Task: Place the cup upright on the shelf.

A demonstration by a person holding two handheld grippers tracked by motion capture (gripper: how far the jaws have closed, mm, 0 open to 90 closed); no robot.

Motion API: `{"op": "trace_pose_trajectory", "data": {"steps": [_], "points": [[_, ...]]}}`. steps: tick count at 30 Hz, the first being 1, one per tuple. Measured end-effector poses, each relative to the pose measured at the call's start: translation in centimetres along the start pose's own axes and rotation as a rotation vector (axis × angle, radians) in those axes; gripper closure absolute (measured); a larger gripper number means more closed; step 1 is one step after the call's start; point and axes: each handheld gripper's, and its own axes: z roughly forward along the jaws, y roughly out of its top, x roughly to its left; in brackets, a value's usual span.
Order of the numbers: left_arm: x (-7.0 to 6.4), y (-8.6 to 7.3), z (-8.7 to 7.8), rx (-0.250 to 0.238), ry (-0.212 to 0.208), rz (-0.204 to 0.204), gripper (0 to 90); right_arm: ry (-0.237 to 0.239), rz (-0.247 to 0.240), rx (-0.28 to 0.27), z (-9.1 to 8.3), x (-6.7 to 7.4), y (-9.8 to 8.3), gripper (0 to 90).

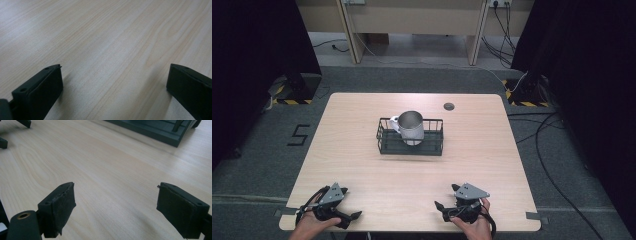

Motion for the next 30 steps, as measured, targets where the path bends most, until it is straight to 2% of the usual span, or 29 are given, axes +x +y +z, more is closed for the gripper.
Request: {"op": "trace_pose_trajectory", "data": {"steps": [16,19,23,30], "points": [[0.0,0.0,0.0,0.000,0.000,0.000,0.0,-0.028,0.010,0.075,0.4,0.6,-1.1,15.2],[0.0,0.0,0.0,0.000,0.000,0.000,0.0,-0.037,0.005,0.106,0.6,0.6,-1.5,14.9],[0.0,0.0,0.0,0.000,0.000,0.000,0.0,-0.059,-0.029,0.104,0.8,0.8,-1.8,13.9],[0.0,0.0,0.0,0.000,-0.001,0.001,0.0,-0.059,-0.034,0.086,0.9,1.1,-2.2,6.4]]}}
